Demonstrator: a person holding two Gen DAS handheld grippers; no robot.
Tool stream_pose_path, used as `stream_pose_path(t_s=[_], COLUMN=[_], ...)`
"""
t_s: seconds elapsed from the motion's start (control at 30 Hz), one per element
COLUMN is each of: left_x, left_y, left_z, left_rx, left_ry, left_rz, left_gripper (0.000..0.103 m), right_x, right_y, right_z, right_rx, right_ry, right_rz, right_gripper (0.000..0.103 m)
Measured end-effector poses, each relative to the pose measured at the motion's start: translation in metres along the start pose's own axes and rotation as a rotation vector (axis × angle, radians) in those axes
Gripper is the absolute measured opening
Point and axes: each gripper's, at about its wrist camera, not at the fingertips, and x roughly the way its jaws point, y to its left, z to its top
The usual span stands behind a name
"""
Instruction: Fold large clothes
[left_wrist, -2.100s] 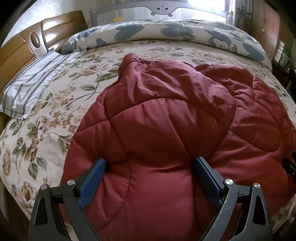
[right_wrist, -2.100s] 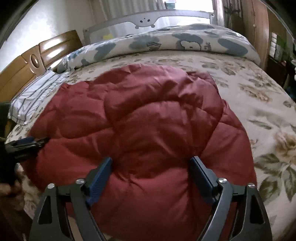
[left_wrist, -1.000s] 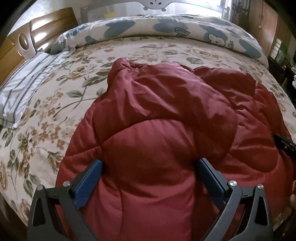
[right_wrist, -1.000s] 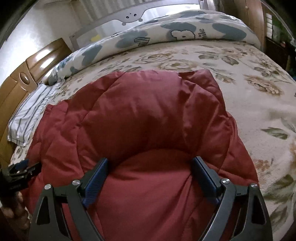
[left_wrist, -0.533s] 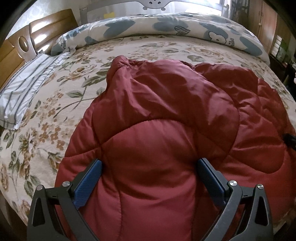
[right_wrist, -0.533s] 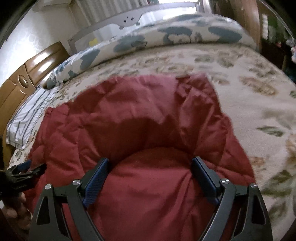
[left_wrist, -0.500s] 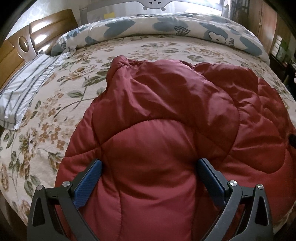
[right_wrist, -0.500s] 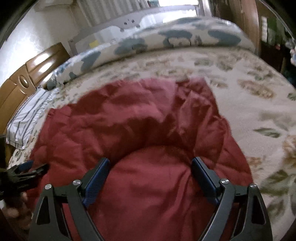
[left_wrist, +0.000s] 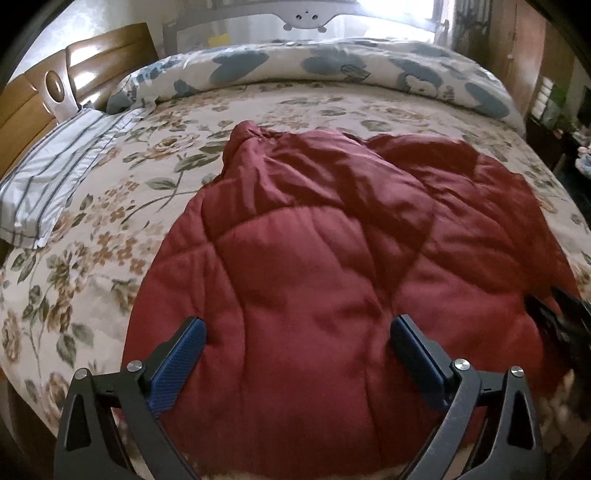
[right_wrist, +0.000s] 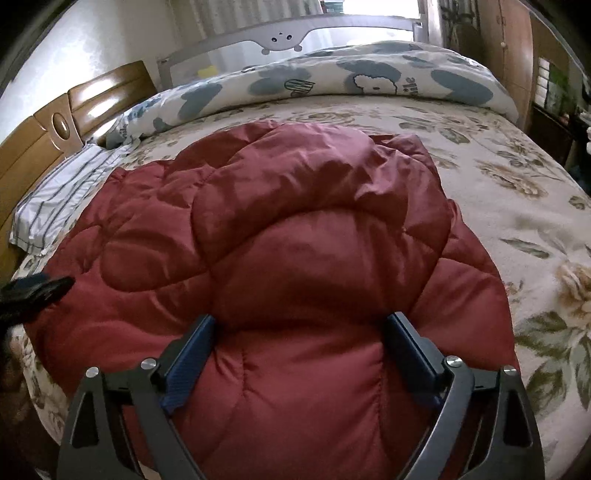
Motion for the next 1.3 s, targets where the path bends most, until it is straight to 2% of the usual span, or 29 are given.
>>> stream_pose_path(t_s=[0.1,0.2,0.33,0.57,0.8,0.93,1.17,1.3], left_x=[0.006,0.014,0.006,-0.030,-0.061,-0.078,-0.120,-0.144], left_y=[-0.001,0.003,-0.001,-0.006,-0.017,-0.018,-0.023,-0.029], left_z=[-0.013,-0.011,-0.010,-0.036,-0.073,-0.084,-0.086,-0.083], left_rx=[0.025,0.003,0.008,-0.011,0.061,0.064,0.104,0.130], left_ry=[0.008,0.024,0.008,-0.001,0.035,0.031,0.007,-0.015], left_rz=[0.023,0.005,0.023,0.042,0.111,0.118,0.129,0.141], left_gripper=[0.103,0.103,0.103,0.102,0.102,0.102,0.102,0.102], right_x=[-0.001,-0.006,-0.025,-0.071,-0.092,-0.100,-0.133,-0.155], right_y=[0.002,0.001,-0.005,0.008,0.016,0.019,0.034,0.039], right_z=[0.000,0.000,-0.006,-0.032,-0.073,-0.085,-0.078,-0.066], right_rx=[0.003,0.014,0.036,-0.029,-0.058,-0.066,-0.118,-0.147], right_ry=[-0.001,-0.001,-0.008,0.002,0.075,0.099,0.111,0.080], right_rz=[-0.001,0.010,0.045,0.130,0.165,0.171,0.197,0.205], right_gripper=[0.093,0.093,0.092,0.094,0.095,0.095,0.095,0.103])
